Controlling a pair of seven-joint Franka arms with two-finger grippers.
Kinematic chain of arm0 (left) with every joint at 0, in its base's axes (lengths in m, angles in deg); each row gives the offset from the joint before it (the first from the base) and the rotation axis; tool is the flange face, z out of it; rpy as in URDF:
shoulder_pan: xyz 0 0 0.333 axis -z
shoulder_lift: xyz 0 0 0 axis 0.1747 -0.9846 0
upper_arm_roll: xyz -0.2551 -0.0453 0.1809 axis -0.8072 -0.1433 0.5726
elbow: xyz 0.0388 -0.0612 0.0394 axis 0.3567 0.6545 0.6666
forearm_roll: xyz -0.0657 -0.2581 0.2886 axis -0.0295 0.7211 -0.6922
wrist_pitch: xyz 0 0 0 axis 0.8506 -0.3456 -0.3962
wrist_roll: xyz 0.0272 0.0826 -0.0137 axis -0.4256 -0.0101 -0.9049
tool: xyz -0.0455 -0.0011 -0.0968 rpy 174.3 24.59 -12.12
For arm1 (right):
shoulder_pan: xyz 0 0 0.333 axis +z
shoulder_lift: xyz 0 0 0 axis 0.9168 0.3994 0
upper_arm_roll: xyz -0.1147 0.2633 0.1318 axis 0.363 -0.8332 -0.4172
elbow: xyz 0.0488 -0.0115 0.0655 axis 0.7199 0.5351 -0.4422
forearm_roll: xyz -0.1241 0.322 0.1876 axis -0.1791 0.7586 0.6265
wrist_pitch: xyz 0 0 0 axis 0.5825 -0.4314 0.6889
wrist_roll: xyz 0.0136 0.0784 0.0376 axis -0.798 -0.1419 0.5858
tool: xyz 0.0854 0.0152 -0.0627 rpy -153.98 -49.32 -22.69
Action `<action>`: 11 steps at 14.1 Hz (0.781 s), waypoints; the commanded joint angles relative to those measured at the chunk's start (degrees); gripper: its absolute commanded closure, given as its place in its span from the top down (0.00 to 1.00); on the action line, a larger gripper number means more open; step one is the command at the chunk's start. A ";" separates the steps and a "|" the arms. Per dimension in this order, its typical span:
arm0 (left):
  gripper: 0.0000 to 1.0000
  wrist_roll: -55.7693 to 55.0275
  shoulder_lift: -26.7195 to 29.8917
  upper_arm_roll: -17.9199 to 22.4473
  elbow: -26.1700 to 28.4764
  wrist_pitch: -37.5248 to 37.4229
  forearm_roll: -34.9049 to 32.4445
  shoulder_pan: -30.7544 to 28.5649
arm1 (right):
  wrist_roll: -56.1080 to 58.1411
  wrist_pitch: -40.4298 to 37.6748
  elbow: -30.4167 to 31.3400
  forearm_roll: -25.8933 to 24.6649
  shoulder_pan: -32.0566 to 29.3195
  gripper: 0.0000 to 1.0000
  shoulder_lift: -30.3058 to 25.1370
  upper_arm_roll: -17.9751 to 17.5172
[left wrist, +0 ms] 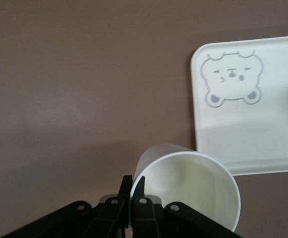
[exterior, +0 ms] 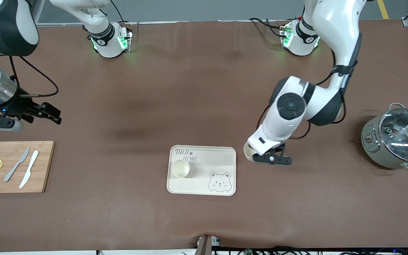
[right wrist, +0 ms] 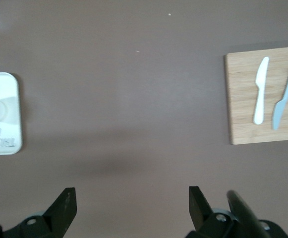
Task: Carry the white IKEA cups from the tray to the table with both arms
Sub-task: 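Lift the white cup off the tray with the left gripper, then carry the cup toward the pot while the right gripper reaches the tray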
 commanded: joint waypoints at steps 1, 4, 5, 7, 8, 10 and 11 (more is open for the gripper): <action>0.00 4.00 6.14 -0.69 7.70 0.49 1.26 -2.62 | -8.56 -0.56 -2.06 -0.01 4.48 1.00 0.67 0.20; 0.00 8.58 8.43 -1.30 12.10 2.23 3.13 -5.34 | -16.56 -0.48 -3.73 -0.01 8.43 1.00 2.86 0.20; 0.00 9.63 9.04 -1.74 13.68 3.55 3.21 -6.31 | -19.28 -0.21 -4.34 -0.01 9.84 1.00 3.57 0.20; 0.00 11.22 10.01 -2.36 16.93 6.97 3.30 -7.98 | -24.30 0.05 -6.62 -0.28 12.47 1.00 5.85 0.20; 0.00 12.44 10.36 -2.54 18.51 8.38 3.74 -9.29 | -26.76 0.05 -8.55 -0.28 13.62 1.00 7.60 0.20; 0.00 16.39 11.24 -4.37 21.33 10.84 5.93 -12.71 | -30.37 0.05 -11.72 -0.28 15.29 1.00 10.51 0.20; 0.00 18.41 11.59 -5.52 22.73 12.07 6.64 -14.82 | -32.04 0.05 -13.04 -0.36 16.00 1.00 12.09 0.20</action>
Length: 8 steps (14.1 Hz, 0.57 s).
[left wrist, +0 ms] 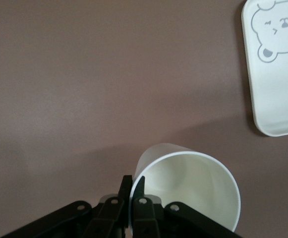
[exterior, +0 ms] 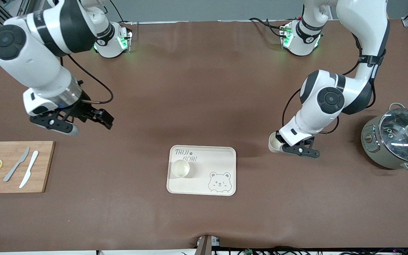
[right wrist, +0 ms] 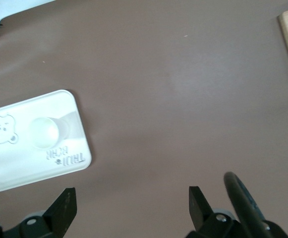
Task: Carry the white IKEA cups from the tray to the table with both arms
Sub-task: 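Carry the cup toward the pot while the right gripper reaches the tray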
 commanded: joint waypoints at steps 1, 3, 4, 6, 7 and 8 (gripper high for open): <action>0.00 5.44 3.31 -4.12 6.00 3.76 2.43 -6.50 | -5.53 -0.80 -6.67 -0.36 2.26 1.00 5.85 0.44; 0.00 7.99 3.57 -7.81 8.72 6.22 2.60 -11.77 | -8.53 -0.63 -10.01 -0.36 2.79 1.00 9.11 0.44; 0.00 9.57 4.01 -10.01 10.21 7.19 2.60 -15.11 | -10.37 -0.63 -12.37 -0.36 3.31 1.00 11.21 0.44; 0.00 13.17 4.10 -15.01 11.80 7.46 2.60 -22.48 | -14.76 -0.63 -17.82 -0.44 5.33 1.00 15.69 0.61; 0.00 14.58 4.10 -17.30 12.33 7.55 2.60 -25.57 | -16.70 -0.63 -20.11 -0.53 6.04 1.00 17.63 0.61; 0.00 15.82 4.10 -19.15 12.94 7.81 2.60 -28.30 | -17.93 -0.63 -21.87 -0.53 6.74 1.00 19.39 0.70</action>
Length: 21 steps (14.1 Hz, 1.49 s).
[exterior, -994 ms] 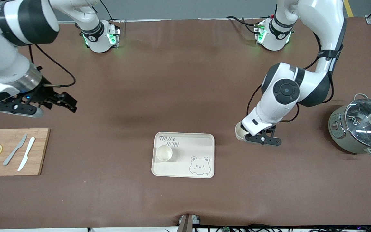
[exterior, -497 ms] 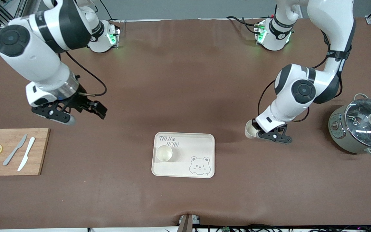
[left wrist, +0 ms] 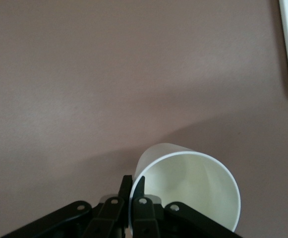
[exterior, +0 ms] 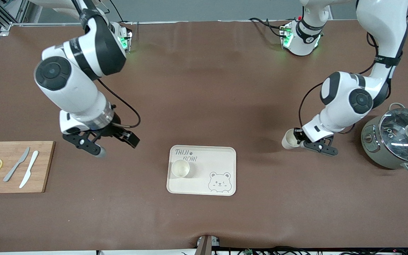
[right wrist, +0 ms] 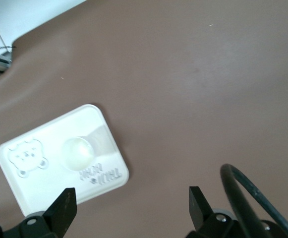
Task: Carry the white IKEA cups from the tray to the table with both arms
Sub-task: 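Carry the cup toward the pot while the right gripper reaches the tray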
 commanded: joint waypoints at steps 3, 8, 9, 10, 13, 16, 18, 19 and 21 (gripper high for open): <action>0.00 3.94 2.36 -6.55 5.56 4.45 1.39 -8.37 | -7.60 1.18 -10.46 -2.15 3.79 1.00 9.57 0.71; 0.00 4.55 2.44 -6.55 12.67 13.33 0.78 -8.37 | -8.84 4.78 -10.03 -5.76 4.85 1.00 13.70 0.71; 0.00 4.72 3.14 -6.55 13.73 13.86 0.60 -8.37 | -8.76 6.97 -9.77 -6.11 5.11 1.00 14.58 0.63; 0.00 5.60 3.76 -6.55 14.35 13.87 0.69 -8.45 | -8.50 8.82 -9.24 -6.47 5.20 1.00 15.54 0.62; 0.00 8.75 5.87 -6.55 16.20 13.78 0.60 -10.99 | -5.26 10.15 -9.06 -6.91 5.03 1.00 17.83 0.62; 0.00 14.20 6.05 -6.55 16.20 13.69 0.60 -14.77 | 1.59 9.72 -9.06 -3.41 2.49 1.00 18.71 0.27; 0.00 16.84 5.78 -6.55 16.11 13.69 0.60 -16.44 | 7.04 9.54 -9.15 4.48 1.08 1.00 19.24 0.36; 0.00 17.38 5.61 -6.55 16.02 13.69 0.60 -16.98 | 9.06 9.54 -9.15 7.21 0.03 1.00 19.24 0.36; 0.00 17.73 5.17 -6.55 16.02 13.78 0.60 -17.16 | 10.32 9.54 -9.15 8.21 0.10 1.00 19.33 0.36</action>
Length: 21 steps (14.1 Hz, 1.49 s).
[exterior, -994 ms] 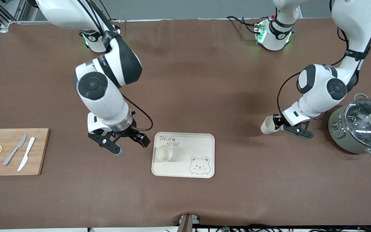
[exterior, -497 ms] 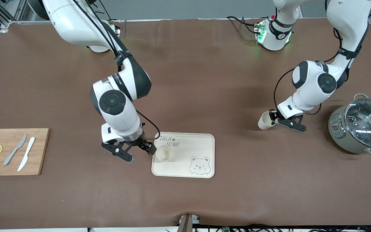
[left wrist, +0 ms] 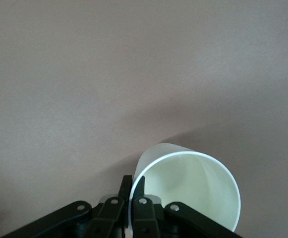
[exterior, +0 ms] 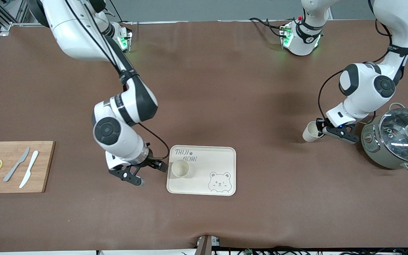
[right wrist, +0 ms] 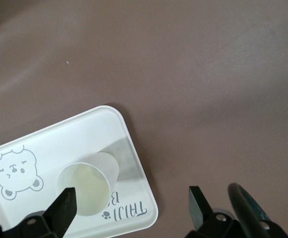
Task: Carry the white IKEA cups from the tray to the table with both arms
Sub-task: 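Lower the cup beside the pot while the right gripper lowers over the cup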
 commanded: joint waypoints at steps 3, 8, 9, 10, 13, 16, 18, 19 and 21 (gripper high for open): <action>0.00 1.28 0.41 -0.61 1.20 0.48 0.69 -0.51 | -0.71 0.02 -1.59 2.21 0.00 1.00 0.86 -0.47; 0.00 6.36 -0.47 -0.34 1.37 -1.19 0.69 -4.01 | -12.13 1.07 -2.29 1.60 1.67 1.00 2.53 -0.29; 0.00 7.77 -0.47 -0.34 1.37 -1.80 0.69 -5.24 | -14.07 2.47 -1.94 1.34 2.02 1.00 2.88 -0.20; 0.00 8.74 -0.65 -0.34 1.37 -1.98 0.69 -6.12 | -15.04 3.26 -1.85 0.73 2.54 1.00 3.41 -0.20; 0.00 9.81 -1.88 -0.34 1.29 -1.98 0.69 -6.83 | -16.90 4.23 -1.50 -2.08 2.99 1.00 4.55 -0.11; 0.00 9.72 -2.32 -0.34 1.37 -1.98 0.69 -6.84 | -16.90 7.74 0.52 -3.23 2.90 1.00 5.17 -0.20; 0.00 9.72 -2.67 -0.34 1.37 -1.81 0.69 -6.84 | -16.81 8.54 0.70 -3.23 2.99 1.00 6.22 -0.20; 0.00 9.72 -2.76 -0.34 1.37 -1.63 0.69 -6.84 | -16.55 8.55 0.70 -3.50 2.99 1.00 6.49 -0.20; 0.00 9.72 -2.76 -0.34 1.37 -1.54 0.69 -6.84 | -16.29 8.46 0.70 -3.41 2.99 1.00 6.75 -0.20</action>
